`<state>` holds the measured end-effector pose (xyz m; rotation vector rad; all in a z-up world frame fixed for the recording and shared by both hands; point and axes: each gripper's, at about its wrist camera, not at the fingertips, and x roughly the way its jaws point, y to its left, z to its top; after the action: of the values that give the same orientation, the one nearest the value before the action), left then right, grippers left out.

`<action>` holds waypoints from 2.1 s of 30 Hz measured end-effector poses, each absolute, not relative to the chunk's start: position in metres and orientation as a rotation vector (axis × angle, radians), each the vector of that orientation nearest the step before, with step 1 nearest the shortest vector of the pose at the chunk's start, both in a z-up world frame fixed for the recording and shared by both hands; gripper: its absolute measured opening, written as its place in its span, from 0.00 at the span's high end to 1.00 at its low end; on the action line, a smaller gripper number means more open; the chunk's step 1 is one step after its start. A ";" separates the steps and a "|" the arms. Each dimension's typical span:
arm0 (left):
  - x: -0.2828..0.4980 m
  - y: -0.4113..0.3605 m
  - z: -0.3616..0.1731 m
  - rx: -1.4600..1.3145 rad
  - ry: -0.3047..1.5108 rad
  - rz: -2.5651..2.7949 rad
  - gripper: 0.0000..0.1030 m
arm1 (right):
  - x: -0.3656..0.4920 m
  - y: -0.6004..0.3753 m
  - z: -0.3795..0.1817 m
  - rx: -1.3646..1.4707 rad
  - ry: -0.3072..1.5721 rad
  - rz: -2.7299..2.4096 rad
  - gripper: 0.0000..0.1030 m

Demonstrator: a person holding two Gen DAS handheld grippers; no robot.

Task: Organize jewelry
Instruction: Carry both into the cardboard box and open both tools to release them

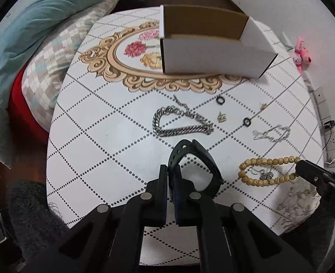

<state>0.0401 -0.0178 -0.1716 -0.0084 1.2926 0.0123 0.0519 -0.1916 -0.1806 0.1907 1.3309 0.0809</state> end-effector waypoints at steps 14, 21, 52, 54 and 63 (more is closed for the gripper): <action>0.100 -0.016 -0.093 -0.103 1.160 -0.082 0.98 | 0.110 -0.201 -0.087 0.218 1.151 0.223 0.91; 0.161 -0.011 -0.083 -0.169 1.165 -0.106 0.98 | 0.180 -0.194 -0.056 0.233 1.094 0.288 0.91; 0.234 0.010 -0.138 -0.049 1.208 0.053 0.00 | 0.258 -0.175 -0.149 -0.118 1.234 0.066 0.00; 0.228 0.010 -0.143 -0.038 1.209 0.060 0.00 | 0.255 -0.176 -0.156 -0.121 1.233 0.044 0.00; 0.209 0.008 -0.143 -0.034 1.186 0.090 0.00 | 0.240 -0.181 -0.154 -0.112 1.191 -0.002 0.00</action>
<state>0.2093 0.0082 -0.1433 -0.0338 1.1862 0.0903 0.2401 -0.1810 -0.1541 -0.1116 1.1908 -0.0024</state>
